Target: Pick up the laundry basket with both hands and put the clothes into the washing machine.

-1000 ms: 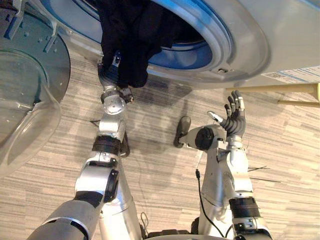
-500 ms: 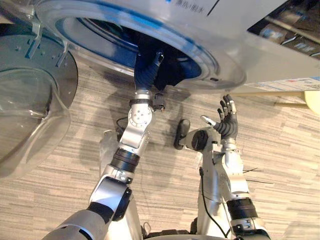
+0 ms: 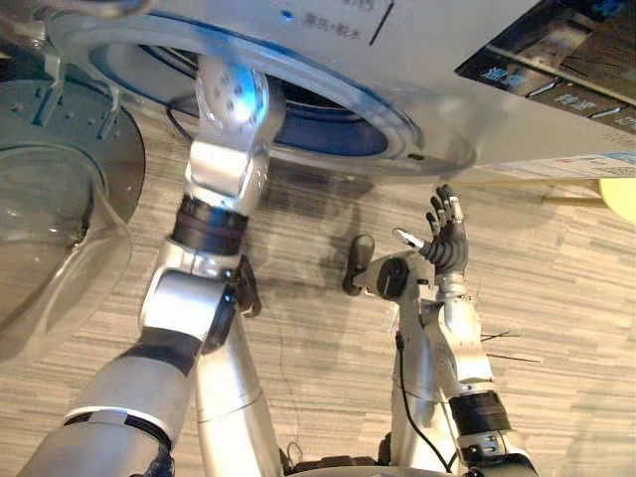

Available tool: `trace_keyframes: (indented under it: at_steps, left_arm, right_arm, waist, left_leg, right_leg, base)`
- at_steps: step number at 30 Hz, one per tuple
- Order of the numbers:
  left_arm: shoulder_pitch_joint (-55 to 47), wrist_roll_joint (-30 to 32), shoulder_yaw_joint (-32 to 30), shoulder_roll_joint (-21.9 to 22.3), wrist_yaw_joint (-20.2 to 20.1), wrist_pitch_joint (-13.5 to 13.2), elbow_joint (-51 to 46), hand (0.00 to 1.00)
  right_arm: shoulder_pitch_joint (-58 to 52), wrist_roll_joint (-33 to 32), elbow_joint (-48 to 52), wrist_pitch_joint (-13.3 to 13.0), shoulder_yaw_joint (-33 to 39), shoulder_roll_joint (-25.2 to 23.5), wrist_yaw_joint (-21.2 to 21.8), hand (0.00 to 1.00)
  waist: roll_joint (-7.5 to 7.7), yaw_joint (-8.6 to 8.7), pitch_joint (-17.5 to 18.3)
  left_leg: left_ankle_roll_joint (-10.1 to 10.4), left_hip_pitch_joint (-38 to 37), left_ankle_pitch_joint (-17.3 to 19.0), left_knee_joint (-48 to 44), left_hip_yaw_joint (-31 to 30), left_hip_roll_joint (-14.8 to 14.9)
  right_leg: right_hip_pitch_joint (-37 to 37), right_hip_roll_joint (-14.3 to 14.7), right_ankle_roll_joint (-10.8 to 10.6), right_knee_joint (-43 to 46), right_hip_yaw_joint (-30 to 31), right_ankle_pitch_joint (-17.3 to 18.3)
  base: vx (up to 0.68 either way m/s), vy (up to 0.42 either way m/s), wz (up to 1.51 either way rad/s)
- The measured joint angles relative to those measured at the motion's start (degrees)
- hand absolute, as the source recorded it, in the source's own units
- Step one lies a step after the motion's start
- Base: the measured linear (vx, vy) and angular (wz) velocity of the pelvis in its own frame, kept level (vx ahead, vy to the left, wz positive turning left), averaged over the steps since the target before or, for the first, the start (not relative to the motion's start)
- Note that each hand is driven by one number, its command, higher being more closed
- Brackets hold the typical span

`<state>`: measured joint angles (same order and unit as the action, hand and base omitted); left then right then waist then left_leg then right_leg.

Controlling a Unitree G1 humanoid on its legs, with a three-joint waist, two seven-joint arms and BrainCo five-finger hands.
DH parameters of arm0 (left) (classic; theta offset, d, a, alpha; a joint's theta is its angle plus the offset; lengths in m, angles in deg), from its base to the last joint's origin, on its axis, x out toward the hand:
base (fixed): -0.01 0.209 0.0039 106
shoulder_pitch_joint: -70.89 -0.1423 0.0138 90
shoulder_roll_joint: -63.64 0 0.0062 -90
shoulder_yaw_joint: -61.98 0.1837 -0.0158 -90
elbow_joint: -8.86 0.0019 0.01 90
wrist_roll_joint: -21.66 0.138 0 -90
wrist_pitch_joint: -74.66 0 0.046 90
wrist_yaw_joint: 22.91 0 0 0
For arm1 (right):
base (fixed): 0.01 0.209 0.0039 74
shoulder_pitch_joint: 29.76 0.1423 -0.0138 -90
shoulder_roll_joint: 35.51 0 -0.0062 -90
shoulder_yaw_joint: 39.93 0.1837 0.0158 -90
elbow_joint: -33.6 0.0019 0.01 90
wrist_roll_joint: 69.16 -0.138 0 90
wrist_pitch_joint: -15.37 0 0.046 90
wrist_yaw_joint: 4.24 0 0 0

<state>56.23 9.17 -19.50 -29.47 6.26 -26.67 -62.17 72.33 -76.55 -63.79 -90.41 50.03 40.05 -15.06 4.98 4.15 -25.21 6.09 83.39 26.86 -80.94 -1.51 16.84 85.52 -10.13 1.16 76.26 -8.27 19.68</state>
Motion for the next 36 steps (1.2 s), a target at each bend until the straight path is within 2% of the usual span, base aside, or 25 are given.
trace_keyframes:
  at_steps: [2, 3, 4, 5, 7, 11, 13, 17, 22, 26, 27, 31, 33, 36]
  left_arm:
    - [1.17, 3.37, 1.31, -1.77, 0.11, 0.99, 1.52, 1.00]
    - [2.23, 7.19, 3.27, -3.16, -0.11, 2.33, 2.93, 0.00]
    - [2.65, 11.21, 3.83, -3.67, -0.50, 3.32, 3.62, 0.00]
    - [3.19, 18.41, 5.13, -4.62, -1.73, 5.17, 4.61, 0.00]
    - [4.93, 28.46, 6.09, -4.45, -6.33, 8.21, 9.55, 0.00]
    - [6.01, 35.42, 6.07, -3.12, -12.56, 12.35, 17.61, 0.00]
    - [5.99, 37.99, 6.07, -2.96, -17.39, 14.44, 20.44, 0.00]
    - [6.02, 38.04, 5.94, -4.04, -20.46, 14.84, 20.37, 0.00]
    - [6.25, 39.81, 7.41, -7.10, -20.42, 14.43, 18.80, 0.00]
    - [5.72, 39.86, 6.64, -10.27, -20.05, 14.10, 13.49, 0.00]
    - [4.34, 38.52, 4.69, -11.44, -19.38, 13.04, 10.22, 0.00]
    - [-2.92, 30.29, -1.11, -11.41, -16.49, 10.57, 3.13, 0.00]
    - [-9.77, 25.60, -3.34, -10.19, -15.94, 8.71, -0.66, 0.00]
    - [-20.47, 20.91, -8.45, -5.82, -14.12, 7.53, -3.78, 0.00]
  right_arm:
    - [-0.03, -0.14, 0.01, -0.03, 0.06, 0.00, 0.25, 0.00]
    - [-0.04, -0.56, 0.14, -0.07, 0.33, 0.00, 0.96, 0.00]
    - [-0.02, -0.70, 0.27, -0.09, 0.48, 0.00, 1.12, 0.00]
    - [-0.05, -1.04, 1.06, -0.18, 0.64, -0.01, 1.37, 0.00]
    - [0.04, -1.14, 2.30, -0.88, 1.25, 0.00, 3.10, 0.00]
    - [0.13, -2.54, 2.29, -0.86, 1.83, 0.05, 4.86, 0.00]
    - [0.10, -3.85, 2.29, -0.57, 2.10, 0.16, 6.07, 0.00]
    - [0.06, -5.53, 2.29, 0.16, 2.00, 0.65, 7.41, 0.00]
    - [-0.35, -8.13, 3.19, 0.17, 2.04, 1.13, 8.33, 0.00]
    - [-0.79, -9.00, 3.36, 0.15, 2.08, 1.12, 8.34, 0.00]
    - [-0.79, -8.91, 3.37, 0.14, 1.98, 1.07, 8.31, 0.00]
    - [-0.79, -7.37, 3.38, 0.11, 1.88, 1.03, 8.01, 0.00]
    - [-0.91, -6.02, 3.31, 0.16, 1.74, 0.93, 7.25, 0.00]
    - [-1.55, -3.90, 3.09, 0.66, 1.73, 0.80, 6.95, 0.00]
  waist:
    - [0.00, 0.17, 0.00]
    - [0.00, 0.21, 0.00]
    - [0.00, 0.14, 0.00]
    - [0.00, -0.02, 0.00]
    - [0.00, -0.26, 0.00]
    - [0.00, -0.08, 0.00]
    - [0.00, -0.14, 0.00]
    - [0.00, -0.25, 0.00]
    - [0.00, -0.25, 0.00]
    - [0.00, -0.54, 0.00]
    - [0.00, -0.65, 0.00]
    - [-0.01, -1.37, 0.01]
    - [-0.02, -1.76, 0.02]
    - [-0.08, -1.97, 0.09]
  left_leg:
    - [-0.03, 0.06, 0.01, 0.13, 0.10, 0.17]
    - [-0.05, 0.12, 0.02, 0.11, 0.04, 0.16]
    - [-0.05, 0.15, 0.02, 0.10, 0.01, 0.16]
    - [-0.05, 0.19, 0.03, 0.03, -0.07, 0.17]
    - [-0.06, 0.46, 0.03, -0.43, -0.44, 0.15]
    - [-0.20, 1.52, 0.12, -1.91, -1.41, 0.05]
    - [-0.20, 2.00, 0.11, -2.46, -1.64, -0.09]
    - [-0.13, 2.23, 0.07, -2.54, -1.87, -0.64]
    - [-0.30, 3.15, -0.42, -3.03, -2.81, -1.10]
    - [-0.26, 3.17, -0.60, -3.02, -3.00, -1.80]
    - [-0.29, 3.12, -0.68, -2.99, -2.97, -1.81]
    - [-0.16, 2.63, -1.28, -2.15, -2.79, -1.89]
    - [0.22, 1.41, -1.75, -0.99, -2.88, -1.88]
    - [0.65, -1.37, -2.37, 1.30, -2.93, -1.90]
  right_leg:
    - [0.01, 0.09, -0.04, -0.37, -0.06, -0.24]
    - [0.02, 0.08, -0.04, -0.35, -0.11, -0.24]
    - [0.03, 0.07, -0.03, -0.32, -0.15, -0.24]
    - [0.02, 0.06, -0.03, -0.23, -0.20, -0.24]
    - [0.01, -0.01, -0.04, 0.15, -0.38, -0.22]
    - [0.24, -0.16, -0.02, 1.29, -0.83, -0.18]
    - [0.52, -0.51, -0.02, 2.01, -0.93, -0.12]
    - [0.72, -1.01, -0.03, 2.58, -0.94, 0.19]
    - [0.72, -1.55, 0.47, 3.08, -1.84, 0.27]
    - [0.72, -2.05, 0.65, 3.58, -1.77, 0.40]
    - [0.70, -2.04, 0.65, 3.56, -1.71, 0.40]
    - [0.44, -2.03, 0.65, 3.15, -1.64, 0.40]
    - [-0.71, -1.97, 0.67, 2.39, -2.02, 0.39]
    - [-3.57, -1.94, 0.86, 0.79, -2.72, 0.53]
  base:
    - [0.00, -0.007, -0.11]
    - [0.00, 0.000, 0.00]
    - [0.00, 0.000, 0.00]
    - [0.00, 0.000, 0.00]
    - [0.00, 0.000, 0.00]
    - [-0.01, -0.005, 0.01]
    - [-0.03, -0.028, 0.09]
    - [-0.02, -0.039, 0.09]
    - [0.01, -0.036, 0.06]
    - [0.01, -0.029, 0.10]
    - [0.00, -0.031, 0.01]
    - [0.00, -0.044, 0.03]
    - [0.00, -0.072, 0.06]
    - [0.01, -0.071, 0.09]
